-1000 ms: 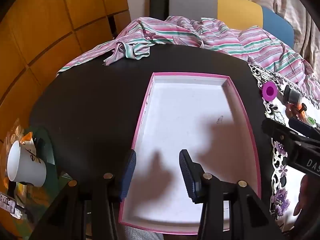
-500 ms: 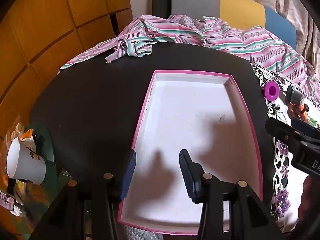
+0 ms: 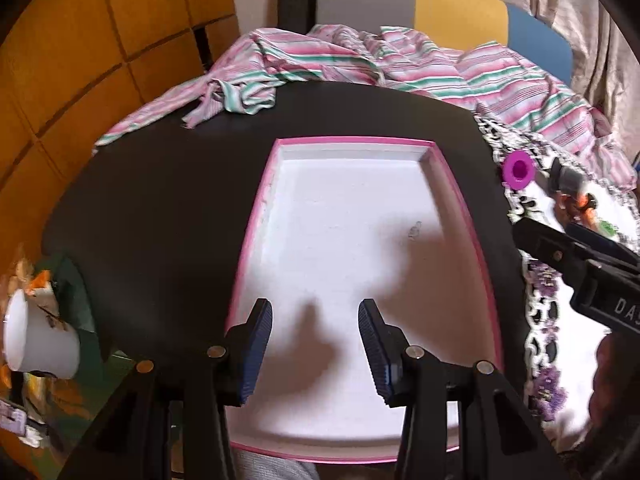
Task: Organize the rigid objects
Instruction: 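Move both tools from the pink tray toward the objects on the tablecloth, then grasp the dark green spool with the right tool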
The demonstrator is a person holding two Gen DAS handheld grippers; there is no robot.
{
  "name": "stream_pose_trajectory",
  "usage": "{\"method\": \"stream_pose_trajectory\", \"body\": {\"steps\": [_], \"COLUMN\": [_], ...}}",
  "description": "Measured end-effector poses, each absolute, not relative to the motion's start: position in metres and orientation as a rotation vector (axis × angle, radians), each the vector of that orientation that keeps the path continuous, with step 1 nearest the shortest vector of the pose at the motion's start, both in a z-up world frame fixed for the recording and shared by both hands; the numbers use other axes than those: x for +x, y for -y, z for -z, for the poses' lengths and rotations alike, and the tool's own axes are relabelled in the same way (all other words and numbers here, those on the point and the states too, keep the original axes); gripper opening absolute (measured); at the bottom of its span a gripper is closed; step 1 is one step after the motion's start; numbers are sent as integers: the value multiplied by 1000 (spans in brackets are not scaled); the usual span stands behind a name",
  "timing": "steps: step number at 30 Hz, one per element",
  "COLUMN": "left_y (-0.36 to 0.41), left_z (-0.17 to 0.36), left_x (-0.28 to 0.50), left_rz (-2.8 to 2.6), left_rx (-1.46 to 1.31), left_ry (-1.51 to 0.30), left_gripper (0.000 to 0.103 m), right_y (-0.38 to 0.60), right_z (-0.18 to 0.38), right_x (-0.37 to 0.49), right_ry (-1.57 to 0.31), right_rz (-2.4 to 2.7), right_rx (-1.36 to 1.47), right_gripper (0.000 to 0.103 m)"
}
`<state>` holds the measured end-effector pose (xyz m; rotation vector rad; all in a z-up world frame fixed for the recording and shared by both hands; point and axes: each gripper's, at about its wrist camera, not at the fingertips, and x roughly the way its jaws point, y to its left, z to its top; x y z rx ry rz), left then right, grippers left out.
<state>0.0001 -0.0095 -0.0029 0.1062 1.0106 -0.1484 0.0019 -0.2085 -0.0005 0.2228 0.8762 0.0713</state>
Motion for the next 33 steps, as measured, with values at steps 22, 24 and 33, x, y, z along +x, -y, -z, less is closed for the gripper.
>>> {"method": "stream_pose_trajectory", "body": {"steps": [22,24,33], "left_y": [59,62,92], "left_z": [7,5,5], "left_x": [-25,-25,-25], "left_rz": [505,551,641], "left_rx": [43,19,-16], "left_ry": [-1064,-1068,-1115], "left_gripper": [45,45,45], "right_y": [347,373,448], "right_z": [-29,-31,-7], "right_x": [-52,-58,-92], "right_ry": [-703,-690,-884], "right_rz": [365,450,622], "right_rx": [261,282,658], "right_gripper": [103,103,99]}}
